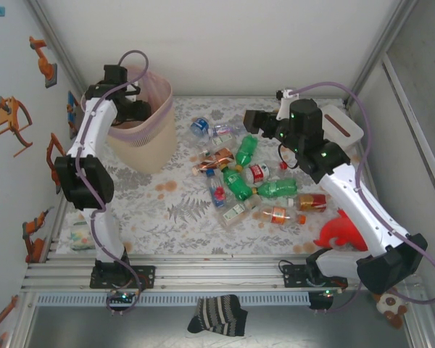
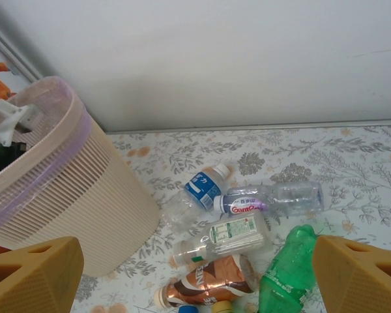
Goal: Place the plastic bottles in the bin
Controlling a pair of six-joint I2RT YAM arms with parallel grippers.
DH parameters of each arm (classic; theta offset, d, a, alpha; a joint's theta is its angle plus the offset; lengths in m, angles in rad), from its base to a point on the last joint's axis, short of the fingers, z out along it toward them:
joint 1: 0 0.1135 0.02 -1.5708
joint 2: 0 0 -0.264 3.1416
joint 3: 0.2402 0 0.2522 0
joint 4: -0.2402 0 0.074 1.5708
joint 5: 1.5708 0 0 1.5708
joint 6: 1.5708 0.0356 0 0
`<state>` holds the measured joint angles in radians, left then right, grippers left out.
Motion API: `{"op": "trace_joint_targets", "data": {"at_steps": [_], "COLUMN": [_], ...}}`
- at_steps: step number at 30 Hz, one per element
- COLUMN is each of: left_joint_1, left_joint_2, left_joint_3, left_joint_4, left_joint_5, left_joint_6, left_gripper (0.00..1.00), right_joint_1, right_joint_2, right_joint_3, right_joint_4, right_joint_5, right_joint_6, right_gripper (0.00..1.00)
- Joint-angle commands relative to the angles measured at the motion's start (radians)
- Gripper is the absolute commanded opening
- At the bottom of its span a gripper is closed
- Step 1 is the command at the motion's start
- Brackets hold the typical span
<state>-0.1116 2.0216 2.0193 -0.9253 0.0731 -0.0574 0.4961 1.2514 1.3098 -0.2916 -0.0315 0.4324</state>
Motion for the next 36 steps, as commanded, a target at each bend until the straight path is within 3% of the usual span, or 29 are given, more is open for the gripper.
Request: {"op": "trace_joint_targets", "data": {"at_steps": [1,12,25,36], "left_joint_1": [0.003,-0.003,-0.003,-0.003], "left_joint_2": [0.041,0.002,-0.155,-0.411], "left_joint_3": [0.065,0.132,0.173,-0.126], "left_joint_4": [-0.106,-0.154,-0.147,0.110], "left_joint_5": [0.085,0.134,0.215,0.343], "left_joint_6": [0.032,0.045,0.007,-0.090], "left_gripper": [0.58,0.83,0.83,0.82], "right_joint_1": [0.002,0.002,-0.013,-0.205], "right_joint_2": [-0.001,-0.001,0.008,0.010], "right_joint_3": [0.002,0.012,0.054,-0.036], "right_joint_4": [0.003,-0.012,-0.194,-0.417], "right_joint_5": [0.022,0.035,0.146,0.122], "right_joint_6": [-0.015,-0.016,-0.023,0.164], "right_gripper": [0.90,0.90,0.88,0.86]}}
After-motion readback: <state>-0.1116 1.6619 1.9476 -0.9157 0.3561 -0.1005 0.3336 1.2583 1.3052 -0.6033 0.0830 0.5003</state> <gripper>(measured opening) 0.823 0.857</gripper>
